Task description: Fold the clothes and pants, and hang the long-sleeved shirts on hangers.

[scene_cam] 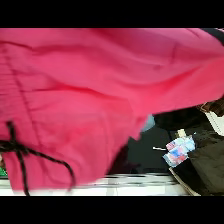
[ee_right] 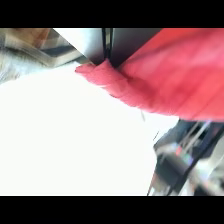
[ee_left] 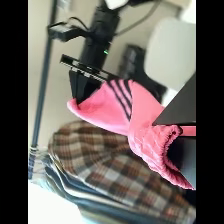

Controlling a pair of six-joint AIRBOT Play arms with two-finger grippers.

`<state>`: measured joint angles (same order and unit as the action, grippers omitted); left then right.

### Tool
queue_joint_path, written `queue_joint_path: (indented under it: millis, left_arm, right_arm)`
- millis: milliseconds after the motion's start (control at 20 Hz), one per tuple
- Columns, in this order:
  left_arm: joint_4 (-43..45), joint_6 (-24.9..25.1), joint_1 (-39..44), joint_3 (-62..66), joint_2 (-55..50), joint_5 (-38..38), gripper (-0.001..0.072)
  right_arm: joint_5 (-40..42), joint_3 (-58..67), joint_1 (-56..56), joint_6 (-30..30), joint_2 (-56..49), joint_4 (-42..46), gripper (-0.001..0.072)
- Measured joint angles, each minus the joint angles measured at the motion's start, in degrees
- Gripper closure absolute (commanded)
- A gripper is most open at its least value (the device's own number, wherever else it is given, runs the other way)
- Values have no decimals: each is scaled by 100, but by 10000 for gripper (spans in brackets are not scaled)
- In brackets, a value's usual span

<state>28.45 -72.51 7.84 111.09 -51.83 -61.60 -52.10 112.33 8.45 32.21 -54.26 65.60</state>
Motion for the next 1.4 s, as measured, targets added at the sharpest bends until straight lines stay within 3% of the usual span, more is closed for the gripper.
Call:
queue_joint_path:
  millis: [100, 250, 500, 700, 1000, 1200, 1400]
  left_arm:
    - [190, -68, 157, -850, 0, 577, 695]
    - [647, -101, 205, -2594, -42, 1784, 695]
    - [935, -122, 175, -4959, -1154, 3685, 695]
    - [887, -79, 146, -4966, -2833, 4170, 695]
    - [1051, -13, -273, -3683, -3698, 3709, 694]
    - [1080, 9, -1167, -2977, -3801, 2376, 694]
    - [1040, 264, -2085, -2743, -3939, 778, 694]
  right_arm:
    - [-20, -2, 4, -243, -433, -459, 702]
    - [-560, -2, 4, -127, -1569, -966, 702]
    - [-1480, -57, -87, 868, -4054, -1143, 700]
    - [-1447, -76, -286, 1753, -5390, -1078, 701]
    - [-1639, 129, -433, 2144, -5637, -857, 700]
    - [-2732, 358, -463, 2463, -4988, -866, 700]
    - [-4063, 42, -769, 3292, -3982, -914, 700]
